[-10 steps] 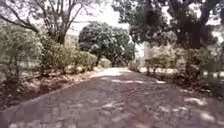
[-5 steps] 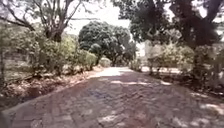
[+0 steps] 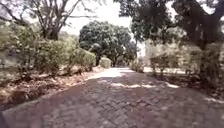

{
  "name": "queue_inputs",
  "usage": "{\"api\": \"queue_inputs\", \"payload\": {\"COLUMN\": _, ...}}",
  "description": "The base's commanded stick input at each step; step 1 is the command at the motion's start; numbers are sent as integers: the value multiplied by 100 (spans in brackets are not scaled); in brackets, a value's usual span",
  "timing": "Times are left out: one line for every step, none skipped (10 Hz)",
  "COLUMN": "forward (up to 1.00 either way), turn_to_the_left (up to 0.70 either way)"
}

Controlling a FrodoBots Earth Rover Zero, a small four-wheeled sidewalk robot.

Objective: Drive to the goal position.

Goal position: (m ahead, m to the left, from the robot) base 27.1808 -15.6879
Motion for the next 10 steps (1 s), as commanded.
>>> {"api": "queue_inputs", "payload": {"forward": 70, "turn_to_the_left": 0}}
{"api": "queue_inputs", "payload": {"forward": 70, "turn_to_the_left": 0}}
{"api": "queue_inputs", "payload": {"forward": 70, "turn_to_the_left": 0}}
{"api": "queue_inputs", "payload": {"forward": 70, "turn_to_the_left": 0}}
{"api": "queue_inputs", "payload": {"forward": 70, "turn_to_the_left": 0}}
{"api": "queue_inputs", "payload": {"forward": 70, "turn_to_the_left": 0}}
{"api": "queue_inputs", "payload": {"forward": 70, "turn_to_the_left": 0}}
{"api": "queue_inputs", "payload": {"forward": 70, "turn_to_the_left": 0}}
{"api": "queue_inputs", "payload": {"forward": 70, "turn_to_the_left": 0}}
{"api": "queue_inputs", "payload": {"forward": 70, "turn_to_the_left": 0}}
